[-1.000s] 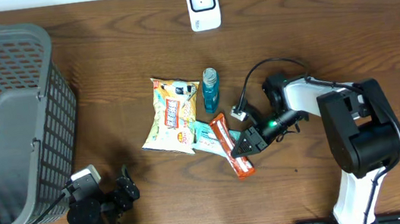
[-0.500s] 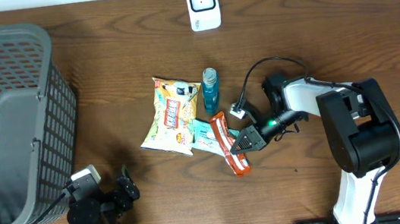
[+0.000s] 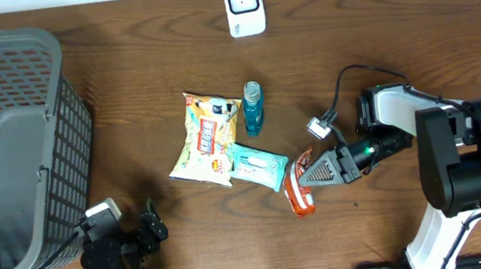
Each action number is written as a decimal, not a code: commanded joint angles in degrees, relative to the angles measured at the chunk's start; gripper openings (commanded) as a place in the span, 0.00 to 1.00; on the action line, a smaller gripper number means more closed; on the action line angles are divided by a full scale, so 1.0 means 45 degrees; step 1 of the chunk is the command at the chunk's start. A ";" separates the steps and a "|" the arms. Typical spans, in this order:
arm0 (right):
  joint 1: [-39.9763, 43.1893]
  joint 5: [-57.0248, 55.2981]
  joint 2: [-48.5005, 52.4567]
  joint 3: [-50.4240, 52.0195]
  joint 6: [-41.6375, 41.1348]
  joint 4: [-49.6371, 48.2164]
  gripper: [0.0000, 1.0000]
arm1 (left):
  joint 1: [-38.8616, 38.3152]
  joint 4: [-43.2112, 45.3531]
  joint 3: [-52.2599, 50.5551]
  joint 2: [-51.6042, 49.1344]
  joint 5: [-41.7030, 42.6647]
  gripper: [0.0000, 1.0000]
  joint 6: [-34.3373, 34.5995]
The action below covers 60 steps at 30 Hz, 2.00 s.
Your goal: Scan the item barcode
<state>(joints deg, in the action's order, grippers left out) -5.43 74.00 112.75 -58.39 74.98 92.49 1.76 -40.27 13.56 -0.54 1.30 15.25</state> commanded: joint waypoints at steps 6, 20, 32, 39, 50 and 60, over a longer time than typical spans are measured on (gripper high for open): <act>-0.0272 0.0719 -0.0228 -0.0010 0.4974 0.0442 0.01 | -0.0005 -0.0010 -0.0063 0.0068 -0.0107 0.91 0.0063; -0.3099 0.2526 -0.0219 -0.0010 -0.0797 -0.6795 0.01 | -0.0005 -0.0005 -0.0063 0.0068 -0.0112 0.91 0.0063; -0.3395 -0.1025 -0.0219 -0.0005 -0.7655 -0.9947 0.01 | -0.0005 -0.0005 -0.0063 0.0068 -0.0112 0.91 0.0063; -0.3541 -0.1370 -0.0219 -0.0005 -0.8704 -0.9180 0.28 | -0.0005 -0.0005 -0.0063 0.0068 -0.0107 0.91 0.0063; -0.6266 -0.4945 -0.0228 -0.0272 -1.5460 -1.1103 0.70 | -0.0005 -0.0005 -0.0063 0.0068 -0.0107 0.91 0.0063; -0.9238 -1.2832 -0.0962 -0.1457 -2.5883 -1.2041 0.77 | -0.0005 -0.0005 -0.0063 0.0068 -0.0112 0.91 0.0068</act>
<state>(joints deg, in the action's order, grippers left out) -44.69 32.86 109.10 -64.45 -20.12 39.33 1.76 -40.29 13.52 -0.54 1.30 15.22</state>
